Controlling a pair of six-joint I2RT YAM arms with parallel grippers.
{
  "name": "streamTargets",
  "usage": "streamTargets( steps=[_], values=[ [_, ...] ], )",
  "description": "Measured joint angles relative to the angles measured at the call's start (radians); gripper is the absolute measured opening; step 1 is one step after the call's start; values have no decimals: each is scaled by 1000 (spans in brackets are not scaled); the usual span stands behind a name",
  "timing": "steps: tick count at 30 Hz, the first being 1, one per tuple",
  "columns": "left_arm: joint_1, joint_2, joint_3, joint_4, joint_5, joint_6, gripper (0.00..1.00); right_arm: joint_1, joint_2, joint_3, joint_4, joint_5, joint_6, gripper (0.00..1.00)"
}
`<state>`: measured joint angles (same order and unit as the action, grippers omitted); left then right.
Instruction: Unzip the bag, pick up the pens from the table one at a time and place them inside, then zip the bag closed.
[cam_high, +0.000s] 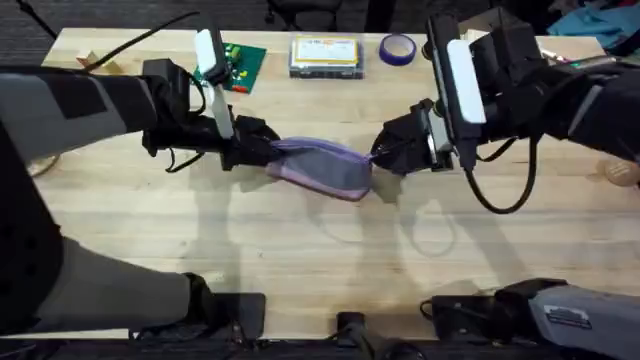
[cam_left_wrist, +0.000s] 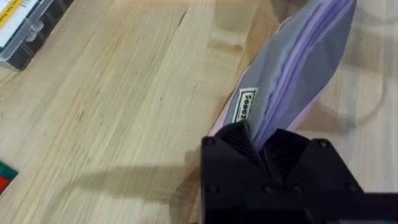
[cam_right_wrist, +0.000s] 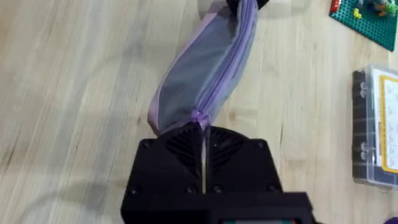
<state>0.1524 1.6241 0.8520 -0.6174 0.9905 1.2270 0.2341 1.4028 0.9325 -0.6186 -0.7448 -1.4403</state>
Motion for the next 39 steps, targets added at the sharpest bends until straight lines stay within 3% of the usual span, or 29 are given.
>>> streamTargets(
  steps=[14, 22, 31, 39],
  values=[
    [3, 0, 0, -8, 0, 0, 42, 1, -7, 0, 9, -13, 0, 33],
    [5, 0, 0, -8, -7, 0, 42, 67, -20, 0, 46, -17, 4, 32],
    [10, 0, 0, -7, -16, 0, 42, 144, -26, 0, 124, 62, 80, 32],
    [15, 0, 0, -4, -22, 0, 42, 160, -14, 0, 194, 113, 140, 32]
  ],
)
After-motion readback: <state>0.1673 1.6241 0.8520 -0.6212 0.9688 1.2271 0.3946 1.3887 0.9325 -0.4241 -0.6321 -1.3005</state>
